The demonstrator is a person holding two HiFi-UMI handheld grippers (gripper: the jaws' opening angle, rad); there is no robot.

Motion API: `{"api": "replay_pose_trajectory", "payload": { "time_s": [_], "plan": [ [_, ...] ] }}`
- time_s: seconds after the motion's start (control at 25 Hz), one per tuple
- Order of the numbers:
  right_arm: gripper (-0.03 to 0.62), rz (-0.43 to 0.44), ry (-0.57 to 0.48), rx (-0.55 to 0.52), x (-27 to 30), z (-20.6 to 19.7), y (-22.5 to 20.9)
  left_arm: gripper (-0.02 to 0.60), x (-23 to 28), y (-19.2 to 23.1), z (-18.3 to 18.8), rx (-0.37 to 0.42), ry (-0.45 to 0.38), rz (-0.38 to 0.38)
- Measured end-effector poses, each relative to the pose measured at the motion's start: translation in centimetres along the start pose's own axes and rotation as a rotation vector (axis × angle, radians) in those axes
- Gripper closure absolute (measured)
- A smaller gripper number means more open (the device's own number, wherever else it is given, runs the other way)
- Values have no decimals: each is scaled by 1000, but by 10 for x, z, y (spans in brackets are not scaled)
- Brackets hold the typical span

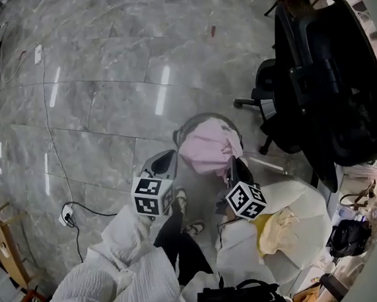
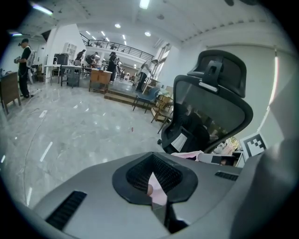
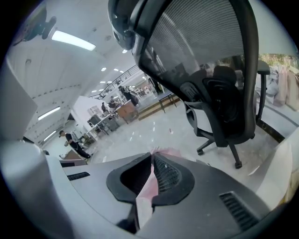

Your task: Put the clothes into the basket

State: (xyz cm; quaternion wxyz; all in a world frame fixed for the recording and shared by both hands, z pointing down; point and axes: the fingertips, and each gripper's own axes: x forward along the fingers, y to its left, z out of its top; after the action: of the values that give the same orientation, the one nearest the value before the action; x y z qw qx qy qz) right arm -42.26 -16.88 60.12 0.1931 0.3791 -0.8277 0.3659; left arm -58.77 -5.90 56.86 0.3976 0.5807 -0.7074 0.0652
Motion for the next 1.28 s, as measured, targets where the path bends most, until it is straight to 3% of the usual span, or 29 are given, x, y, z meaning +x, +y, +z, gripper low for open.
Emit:
{"api": "replay_pose_trajectory", "payload": {
  "time_s": [0.4,0.52,0.56,0.6,0.64,1.0,1.28],
  "plan": [
    [560,-18,57,23,47,-28,-20,575,30,6,-20,-12,31,7],
    [559,-67,90,3,54,-34,-28,575,33,9,-23,-17,42,11],
    [536,-84,88,6,56,-33,-30,575,35,10,-23,-20,46,13],
    [424,-95,88,16,57,-32,-31,575,36,10,-24,-23,49,16],
    [407,-100,95,28,57,-32,-32,575,36,10,-26,-25,52,18],
    [407,-119,119,79,38,-41,-53,575,42,-6,-26,-14,55,-4],
    [407,-108,126,56,31,-41,-41,575,38,-2,-22,-20,47,-5]
  ]
}}
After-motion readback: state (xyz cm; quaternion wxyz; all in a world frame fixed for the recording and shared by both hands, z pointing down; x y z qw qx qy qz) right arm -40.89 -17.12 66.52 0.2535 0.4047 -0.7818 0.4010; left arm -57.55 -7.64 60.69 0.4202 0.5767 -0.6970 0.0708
